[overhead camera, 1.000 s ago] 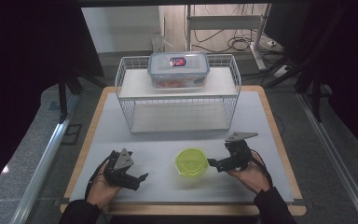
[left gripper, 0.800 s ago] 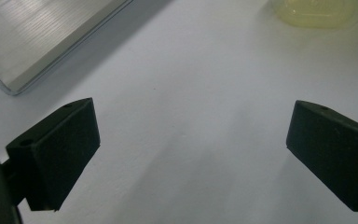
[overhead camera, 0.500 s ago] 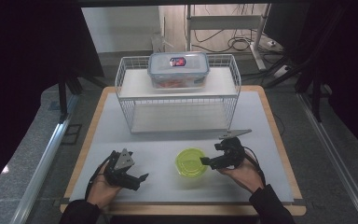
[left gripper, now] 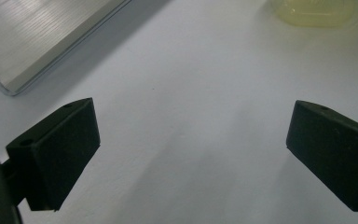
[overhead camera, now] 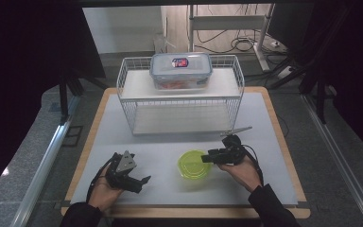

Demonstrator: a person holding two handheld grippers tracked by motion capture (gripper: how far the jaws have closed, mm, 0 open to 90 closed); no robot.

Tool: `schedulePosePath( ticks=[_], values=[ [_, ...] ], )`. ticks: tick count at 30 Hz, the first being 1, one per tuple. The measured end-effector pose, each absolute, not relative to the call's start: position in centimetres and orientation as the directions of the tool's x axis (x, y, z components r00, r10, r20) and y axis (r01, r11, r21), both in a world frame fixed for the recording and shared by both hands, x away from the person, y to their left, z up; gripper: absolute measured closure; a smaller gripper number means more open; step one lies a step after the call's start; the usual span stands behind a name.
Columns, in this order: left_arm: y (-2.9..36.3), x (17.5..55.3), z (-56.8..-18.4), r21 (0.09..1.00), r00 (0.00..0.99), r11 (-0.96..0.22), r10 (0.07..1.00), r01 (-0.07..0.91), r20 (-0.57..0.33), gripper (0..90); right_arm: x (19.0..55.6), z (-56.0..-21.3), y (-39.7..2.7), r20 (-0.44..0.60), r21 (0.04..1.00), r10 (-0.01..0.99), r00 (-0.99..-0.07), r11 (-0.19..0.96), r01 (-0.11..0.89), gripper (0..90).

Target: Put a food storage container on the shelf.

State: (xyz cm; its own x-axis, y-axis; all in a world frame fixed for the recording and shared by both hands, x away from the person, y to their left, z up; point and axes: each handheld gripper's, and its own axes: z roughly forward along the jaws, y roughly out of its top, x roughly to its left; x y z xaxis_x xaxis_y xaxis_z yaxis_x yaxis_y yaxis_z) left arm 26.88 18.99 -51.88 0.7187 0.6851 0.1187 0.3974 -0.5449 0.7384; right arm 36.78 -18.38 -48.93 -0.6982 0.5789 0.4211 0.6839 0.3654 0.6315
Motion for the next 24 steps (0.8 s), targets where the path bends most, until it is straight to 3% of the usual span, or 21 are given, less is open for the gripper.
schedulePosePath(
  ticks=[13,24],
  values=[
    [19.0,26.8,-51.8,0.737,0.721,-0.549,0.682,0.395,0.122,2.5,38.0,-49.8,-19.2,0.604,0.551,0.506,-0.615,0.292,0.781,71.8],
    [19.0,26.8,-51.8,0.737,0.720,-0.550,0.682,0.393,0.125,2.5,37.6,-49.6,-19.3,0.615,0.522,0.531,-0.583,0.279,0.806,80.0]
  ],
)
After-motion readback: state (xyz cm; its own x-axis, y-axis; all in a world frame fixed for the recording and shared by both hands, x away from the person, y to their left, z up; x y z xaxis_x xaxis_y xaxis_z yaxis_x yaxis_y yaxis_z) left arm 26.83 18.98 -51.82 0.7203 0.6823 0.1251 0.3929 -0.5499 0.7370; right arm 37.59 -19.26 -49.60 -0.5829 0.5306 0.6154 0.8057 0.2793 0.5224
